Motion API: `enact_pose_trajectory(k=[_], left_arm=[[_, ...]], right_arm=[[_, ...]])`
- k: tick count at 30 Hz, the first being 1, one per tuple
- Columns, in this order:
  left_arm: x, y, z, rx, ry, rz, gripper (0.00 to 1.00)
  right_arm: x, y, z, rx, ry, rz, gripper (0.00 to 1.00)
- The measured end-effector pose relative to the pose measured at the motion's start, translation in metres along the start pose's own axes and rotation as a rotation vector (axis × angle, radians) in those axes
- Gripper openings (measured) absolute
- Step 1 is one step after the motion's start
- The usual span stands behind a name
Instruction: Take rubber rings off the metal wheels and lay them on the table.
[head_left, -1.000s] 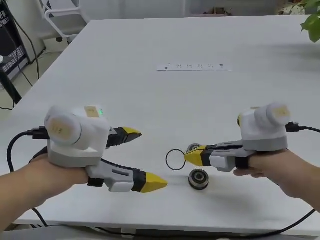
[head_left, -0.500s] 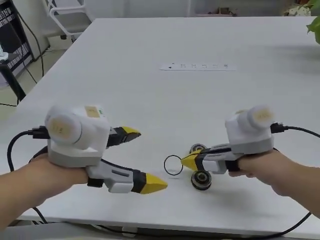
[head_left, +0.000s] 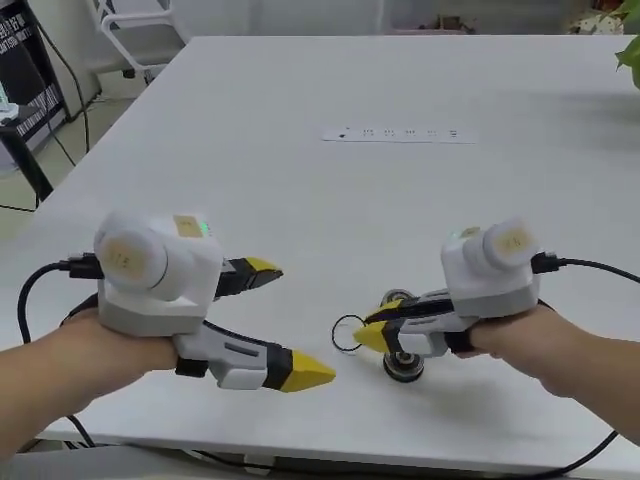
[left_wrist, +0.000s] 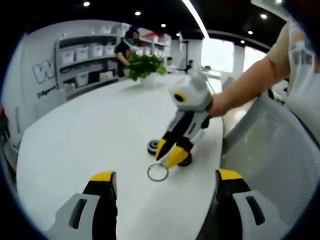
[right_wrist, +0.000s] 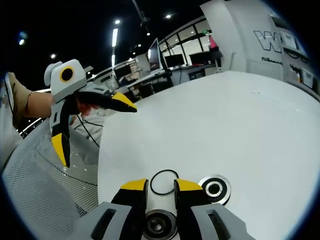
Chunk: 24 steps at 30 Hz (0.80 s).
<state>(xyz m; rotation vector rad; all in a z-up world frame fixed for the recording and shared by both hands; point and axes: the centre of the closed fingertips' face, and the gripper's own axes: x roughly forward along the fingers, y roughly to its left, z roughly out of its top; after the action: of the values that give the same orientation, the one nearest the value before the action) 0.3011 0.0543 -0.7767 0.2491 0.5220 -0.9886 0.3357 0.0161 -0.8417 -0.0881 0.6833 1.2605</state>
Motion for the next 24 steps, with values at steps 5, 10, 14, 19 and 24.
enact_pose_trajectory(k=[5,10,14,19,24], left_arm=[[0.001,0.001,-0.001,-0.005,0.006,-0.004,0.82],[0.002,0.001,0.002,-0.003,0.006,-0.008,0.82],[0.003,0.002,0.003,-0.002,0.006,-0.01,0.82],[0.003,0.002,0.005,-0.005,0.004,-0.01,0.81],[0.004,0.001,0.007,0.006,0.013,-0.018,0.81]], right_arm=[[-0.003,0.003,0.003,-0.016,-0.008,0.002,0.26],[-0.008,0.006,0.009,-0.032,-0.027,0.005,0.31],[-0.015,0.005,0.017,-0.041,-0.054,-0.001,0.34],[-0.025,0.004,0.027,-0.039,-0.096,-0.009,0.36],[-0.037,0.001,0.033,-0.048,-0.126,-0.027,0.39]])
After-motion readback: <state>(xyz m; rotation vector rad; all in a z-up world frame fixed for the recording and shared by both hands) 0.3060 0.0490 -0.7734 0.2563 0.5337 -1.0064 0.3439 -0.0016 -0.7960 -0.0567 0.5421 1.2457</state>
